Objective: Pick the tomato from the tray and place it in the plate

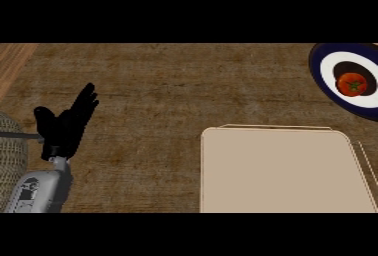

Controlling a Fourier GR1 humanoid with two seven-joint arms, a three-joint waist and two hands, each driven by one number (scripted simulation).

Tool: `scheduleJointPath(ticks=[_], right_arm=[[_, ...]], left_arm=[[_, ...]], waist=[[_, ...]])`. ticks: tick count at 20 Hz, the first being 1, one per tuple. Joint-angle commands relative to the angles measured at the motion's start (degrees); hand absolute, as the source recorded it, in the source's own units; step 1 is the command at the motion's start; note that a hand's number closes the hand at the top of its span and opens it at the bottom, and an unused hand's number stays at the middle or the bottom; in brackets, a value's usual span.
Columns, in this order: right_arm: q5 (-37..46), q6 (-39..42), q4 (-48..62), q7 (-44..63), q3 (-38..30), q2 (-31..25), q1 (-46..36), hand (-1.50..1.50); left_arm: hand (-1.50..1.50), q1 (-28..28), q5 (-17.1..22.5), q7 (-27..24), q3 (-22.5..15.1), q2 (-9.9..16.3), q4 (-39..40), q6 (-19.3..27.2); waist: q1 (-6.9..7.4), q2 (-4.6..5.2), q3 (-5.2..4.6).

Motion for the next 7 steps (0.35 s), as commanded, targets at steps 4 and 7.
scheduleJointPath(ticks=[4, 7], right_arm=[[0.92, 1.12, 0.76, -1.62, 1.32, -1.79, 4.6, -1.5], [0.89, 0.69, 0.68, -0.48, 1.71, -1.88, 3.0, -1.5]], left_arm=[[0.0, -0.6, -0.81, 1.4, -0.98, -0.99, -1.51, 0.84], [0.0, -1.24, 0.01, 1.66, 0.04, -0.72, -0.2, 0.42]], waist=[[0.08, 0.02, 0.08], [0.17, 0.05, 0.05]])
